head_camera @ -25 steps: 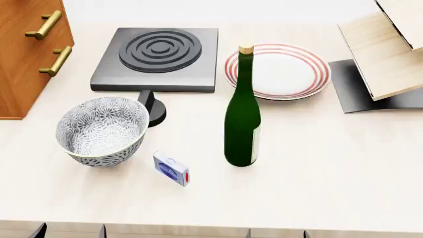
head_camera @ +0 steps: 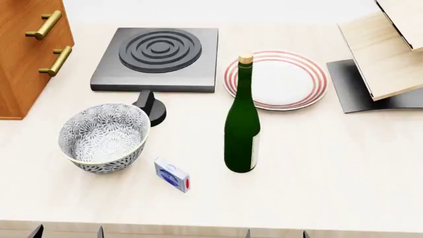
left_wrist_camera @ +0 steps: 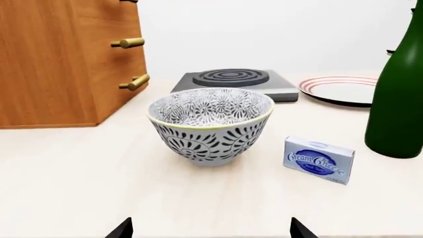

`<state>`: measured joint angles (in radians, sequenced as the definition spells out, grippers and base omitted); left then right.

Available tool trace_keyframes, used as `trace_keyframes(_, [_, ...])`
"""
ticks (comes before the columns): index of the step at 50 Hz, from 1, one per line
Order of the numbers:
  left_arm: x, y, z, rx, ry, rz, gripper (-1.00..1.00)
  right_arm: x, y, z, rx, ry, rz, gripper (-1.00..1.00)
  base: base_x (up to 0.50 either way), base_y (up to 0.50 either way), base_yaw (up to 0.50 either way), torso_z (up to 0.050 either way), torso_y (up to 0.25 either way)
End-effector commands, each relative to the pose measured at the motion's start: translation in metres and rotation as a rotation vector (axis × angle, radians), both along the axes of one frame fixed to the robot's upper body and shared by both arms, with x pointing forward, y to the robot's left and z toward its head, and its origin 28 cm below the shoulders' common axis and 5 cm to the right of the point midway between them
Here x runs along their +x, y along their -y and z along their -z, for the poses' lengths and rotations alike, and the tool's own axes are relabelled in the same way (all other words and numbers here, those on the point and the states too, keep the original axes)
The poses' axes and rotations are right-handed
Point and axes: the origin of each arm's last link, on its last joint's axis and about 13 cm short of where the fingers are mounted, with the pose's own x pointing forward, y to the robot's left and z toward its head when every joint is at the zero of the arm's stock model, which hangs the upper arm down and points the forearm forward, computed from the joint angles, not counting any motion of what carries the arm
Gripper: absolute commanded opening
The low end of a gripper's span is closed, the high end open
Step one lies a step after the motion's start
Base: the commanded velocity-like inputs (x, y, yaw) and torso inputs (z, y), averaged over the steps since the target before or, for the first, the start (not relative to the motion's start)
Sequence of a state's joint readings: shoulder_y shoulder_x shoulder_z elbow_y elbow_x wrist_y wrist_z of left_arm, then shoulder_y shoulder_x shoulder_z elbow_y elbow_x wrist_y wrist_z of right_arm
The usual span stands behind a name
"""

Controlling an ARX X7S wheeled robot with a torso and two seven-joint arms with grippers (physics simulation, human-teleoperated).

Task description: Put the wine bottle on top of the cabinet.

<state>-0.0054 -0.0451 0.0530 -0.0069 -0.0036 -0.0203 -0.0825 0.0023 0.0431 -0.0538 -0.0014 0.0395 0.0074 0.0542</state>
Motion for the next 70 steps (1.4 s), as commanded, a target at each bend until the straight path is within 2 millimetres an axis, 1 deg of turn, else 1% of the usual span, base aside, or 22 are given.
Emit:
trace_keyframes(1, [-0.001,0.000,-0.001,-0.029,0.001,0.012,1.00,0.000,0.000,0.000,0.001,0.000,-0.002,1.00,0.00,0.00,0.00,0.000,0.000])
trace_keyframes(9, [-0.002,0.000,-0.003,-0.028,0.013,0.009,1.00,-0.001,0.000,-0.001,0.002,0.007,0.001,1.00,0.00,0.00,0.00,0.000,0.000])
trace_keyframes(12, [-0.004,0.001,-0.009,-0.018,0.039,0.004,1.00,-0.002,0.000,-0.009,-0.032,0.042,0.011,1.00,0.00,0.00,0.00,0.000,0.000])
trace_keyframes(15, [-0.006,0.001,-0.030,-0.029,0.083,0.006,1.00,-0.002,-0.001,-0.024,-0.049,0.091,0.017,1.00,0.00,0.00,0.00,0.000,0.000])
trace_keyframes(16, [-0.009,0.001,-0.042,-0.034,0.122,0.003,1.00,-0.003,0.000,-0.029,-0.065,0.108,0.021,1.00,0.00,0.00,0.00,0.000,0.000])
trace_keyframes(18, [-0.009,0.001,-0.042,-0.034,0.122,0.003,1.00,-0.003,0.000,-0.029,-0.065,0.108,0.021,1.00,0.00,0.00,0.00,0.000,0.000])
trace_keyframes(19, [-0.009,0.002,-0.054,-0.012,0.159,0.011,1.00,-0.005,0.001,-0.038,-0.059,0.131,0.029,1.00,0.00,0.00,0.00,0.000,0.000])
trace_keyframes(22, [-0.011,0.005,-0.068,-0.016,0.197,0.026,1.00,-0.007,0.002,-0.050,-0.058,0.165,0.033,1.00,0.00,0.00,0.00,0.000,0.000])
trace_keyframes(23, [-0.012,0.005,-0.073,-0.049,0.214,0.035,1.00,-0.007,0.002,-0.053,-0.058,0.172,0.033,1.00,0.00,0.00,0.00,0.000,0.000])
trace_keyframes(24, [-0.013,0.006,-0.076,-0.062,0.219,0.043,1.00,-0.007,0.002,-0.054,-0.059,0.174,0.033,1.00,0.00,0.00,0.00,0.000,0.000])
trace_keyframes(26, [-0.017,0.007,-0.089,-0.050,0.252,0.049,1.00,-0.008,0.001,-0.060,-0.064,0.192,0.026,1.00,0.00,0.00,0.00,0.000,0.000])
trace_keyframes(27, [-0.017,0.007,-0.089,-0.050,0.252,0.049,1.00,-0.008,0.001,-0.060,-0.064,0.192,0.026,1.00,0.00,0.00,0.00,0.000,0.000])
trace_keyframes(28, [-0.020,0.007,-0.099,-0.043,0.282,0.053,1.00,-0.010,-0.001,-0.070,-0.063,0.219,0.017,1.00,0.00,0.00,0.00,0.000,0.000])
trace_keyframes(30, [-0.025,0.008,-0.112,-0.067,0.318,0.064,1.00,-0.012,-0.001,-0.079,-0.064,0.242,0.012,1.00,0.00,0.00,0.00,0.000,0.000])
trace_keyframes(32, [-0.028,0.008,-0.118,-0.072,0.329,0.072,1.00,-0.014,-0.001,-0.085,-0.062,0.260,0.011,1.00,0.00,0.00,0.00,0.000,0.000])
trace_keyframes(35, [-0.034,0.009,-0.132,-0.058,0.375,0.072,1.00,-0.019,-0.001,-0.103,-0.059,0.313,0.007,1.00,0.00,0.00,0.00,0.000,0.000])
trace_keyframes(43, [-0.047,0.010,-0.156,-0.071,0.445,0.089,1.00,-0.028,-0.002,-0.125,-0.081,0.368,0.001,1.00,0.00,0.00,0.00,0.000,0.000])
trace_keyframes(46, [-0.048,0.009,-0.158,-0.073,0.456,0.087,1.00,-0.029,-0.003,-0.126,-0.087,0.369,-0.003,1.00,0.00,0.00,0.00,0.000,0.000])
trace_keyframes(55, [-0.055,0.011,-0.171,-0.054,0.507,0.085,1.00,-0.038,-0.007,-0.145,-0.099,0.424,-0.024,1.00,0.00,0.00,0.00,0.000,0.000])
trace_keyframes(62, [-0.059,0.012,-0.176,-0.043,0.515,0.090,1.00,-0.041,-0.008,-0.151,-0.100,0.442,-0.028,1.00,0.00,0.00,0.00,0.000,0.000])
trace_keyframes(64, [-0.060,0.012,-0.177,-0.042,0.515,0.090,1.00,-0.041,-0.007,-0.152,-0.076,0.463,-0.021,1.00,0.00,0.00,0.00,0.000,0.000])
trace_keyframes(70, [-0.060,0.012,-0.178,-0.041,0.511,0.089,1.00,-0.041,-0.008,-0.153,-0.100,0.474,-0.035,1.00,0.00,0.00,0.00,0.000,0.000])
